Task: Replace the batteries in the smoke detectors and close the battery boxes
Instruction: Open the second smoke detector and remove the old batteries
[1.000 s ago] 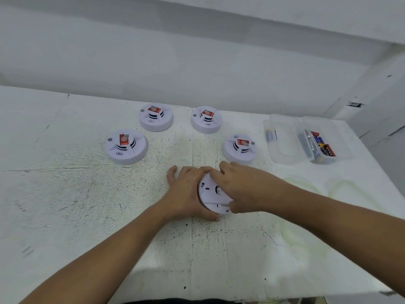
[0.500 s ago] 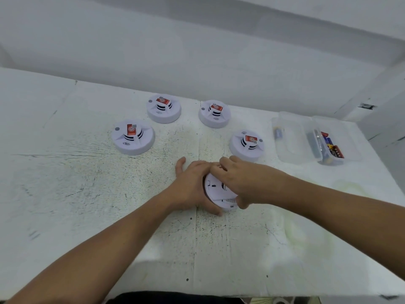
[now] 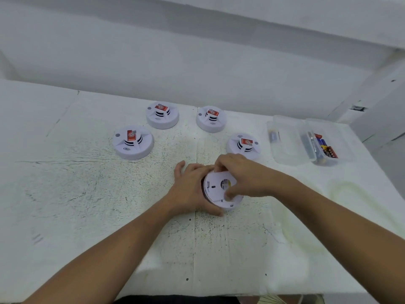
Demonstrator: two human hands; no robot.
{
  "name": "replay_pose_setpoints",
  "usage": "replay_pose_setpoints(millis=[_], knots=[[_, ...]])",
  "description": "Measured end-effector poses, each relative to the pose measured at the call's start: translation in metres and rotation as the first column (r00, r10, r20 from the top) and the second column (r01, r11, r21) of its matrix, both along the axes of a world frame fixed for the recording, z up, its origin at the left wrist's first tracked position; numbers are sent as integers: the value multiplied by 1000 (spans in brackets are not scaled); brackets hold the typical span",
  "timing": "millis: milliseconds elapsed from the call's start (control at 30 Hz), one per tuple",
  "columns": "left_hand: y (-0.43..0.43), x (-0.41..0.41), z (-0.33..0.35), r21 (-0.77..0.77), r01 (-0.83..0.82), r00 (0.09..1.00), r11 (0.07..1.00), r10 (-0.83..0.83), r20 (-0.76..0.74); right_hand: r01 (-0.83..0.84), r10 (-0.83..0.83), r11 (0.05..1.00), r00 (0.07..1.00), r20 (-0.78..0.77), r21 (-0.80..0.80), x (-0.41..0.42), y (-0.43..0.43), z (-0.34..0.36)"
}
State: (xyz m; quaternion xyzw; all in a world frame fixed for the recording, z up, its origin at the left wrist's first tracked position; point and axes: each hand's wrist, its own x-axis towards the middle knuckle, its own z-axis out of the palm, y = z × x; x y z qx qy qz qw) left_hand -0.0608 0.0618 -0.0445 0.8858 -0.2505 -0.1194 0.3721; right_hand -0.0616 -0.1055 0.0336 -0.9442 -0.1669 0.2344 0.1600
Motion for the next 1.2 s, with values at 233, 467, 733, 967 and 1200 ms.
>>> replay_pose_setpoints(millis=[233, 467, 733, 967, 1200], knots=[[-4, 1, -10, 59, -31, 997, 998, 27, 74, 252, -313, 916, 935, 167, 312, -31, -5, -5], [-5, -1, -16, 51, -48, 991, 998, 42, 124, 642, -763, 635, 607, 222, 429, -48, -38, -35], [-2, -5, -15, 34, -70, 989, 997, 64, 134, 659, -625, 738, 589, 512, 144, -54, -28, -76], [0, -5, -11, -13, -52, 994, 999, 53, 97, 630, -504, 770, 697, 511, -102, -48, -32, -70], [6, -4, -11, -76, 8, 999, 997, -5, 40, 425, -557, 798, 791, 253, 428, -35, -17, -33]])
